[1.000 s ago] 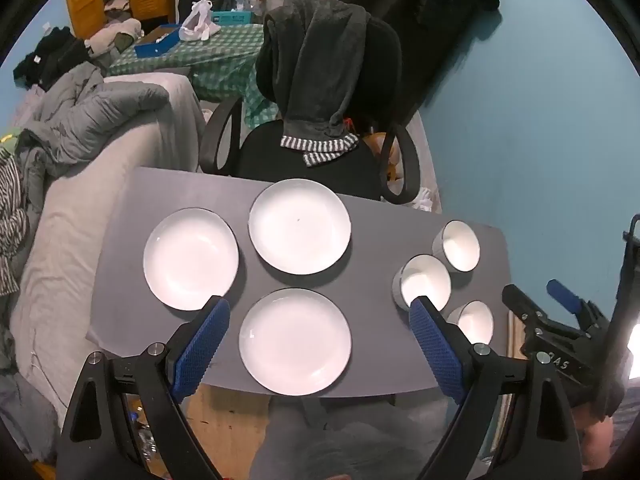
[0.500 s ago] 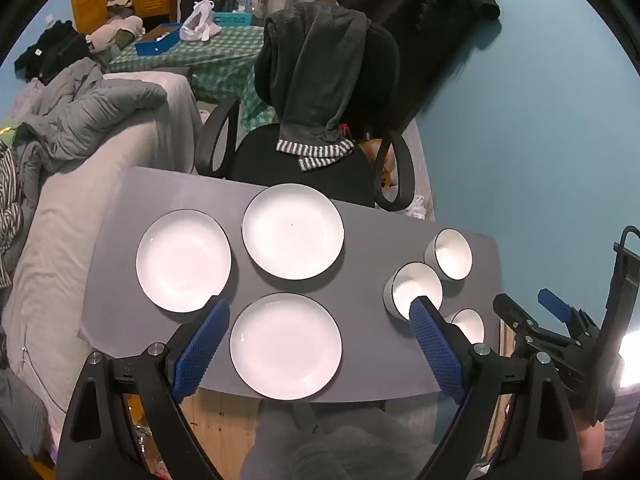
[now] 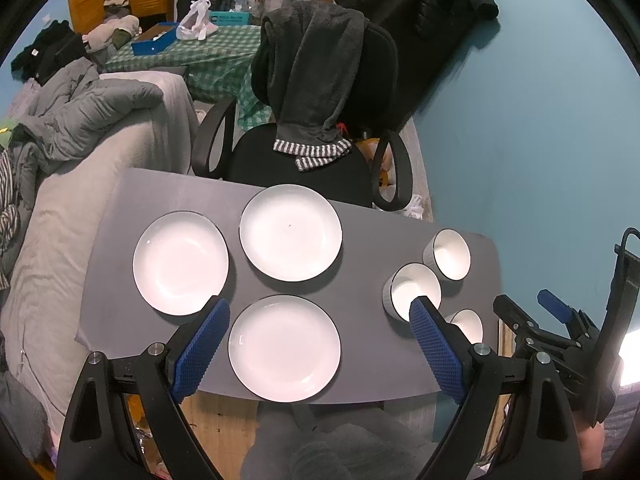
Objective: Organize plates and bowls
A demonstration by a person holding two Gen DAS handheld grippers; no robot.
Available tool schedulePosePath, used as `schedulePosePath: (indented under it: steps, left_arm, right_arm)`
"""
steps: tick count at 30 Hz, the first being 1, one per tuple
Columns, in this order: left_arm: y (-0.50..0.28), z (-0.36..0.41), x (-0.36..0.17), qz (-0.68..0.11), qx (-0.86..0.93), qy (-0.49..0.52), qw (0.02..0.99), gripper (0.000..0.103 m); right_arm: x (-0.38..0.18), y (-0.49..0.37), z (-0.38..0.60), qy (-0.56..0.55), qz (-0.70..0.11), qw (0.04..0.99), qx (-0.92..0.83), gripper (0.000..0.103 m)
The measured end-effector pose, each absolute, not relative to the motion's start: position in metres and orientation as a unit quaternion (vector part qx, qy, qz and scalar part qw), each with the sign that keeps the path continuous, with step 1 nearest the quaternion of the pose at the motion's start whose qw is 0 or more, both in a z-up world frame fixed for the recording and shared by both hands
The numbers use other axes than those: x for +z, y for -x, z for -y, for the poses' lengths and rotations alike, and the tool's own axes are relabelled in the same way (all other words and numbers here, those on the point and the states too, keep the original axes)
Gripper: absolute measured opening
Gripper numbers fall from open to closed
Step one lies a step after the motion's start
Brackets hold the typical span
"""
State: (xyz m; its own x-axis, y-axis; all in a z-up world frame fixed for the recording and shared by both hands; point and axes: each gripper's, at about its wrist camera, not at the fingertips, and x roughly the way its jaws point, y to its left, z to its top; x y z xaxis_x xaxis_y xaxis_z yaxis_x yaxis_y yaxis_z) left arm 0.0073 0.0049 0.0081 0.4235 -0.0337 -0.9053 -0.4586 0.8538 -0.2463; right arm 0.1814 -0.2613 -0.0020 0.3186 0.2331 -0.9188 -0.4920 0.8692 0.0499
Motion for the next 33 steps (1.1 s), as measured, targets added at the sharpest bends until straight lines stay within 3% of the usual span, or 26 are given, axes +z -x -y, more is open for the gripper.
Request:
schedulePosePath:
  steps: [33]
  left_arm:
    - [-0.0140,-0.0105,0.0070,-0.524,0.124,0.227,0.812,0.092]
  right_arm:
    - [-0.0056,-0.1858,0.2551,0.116,-0.539,0.804,0.223,0.101]
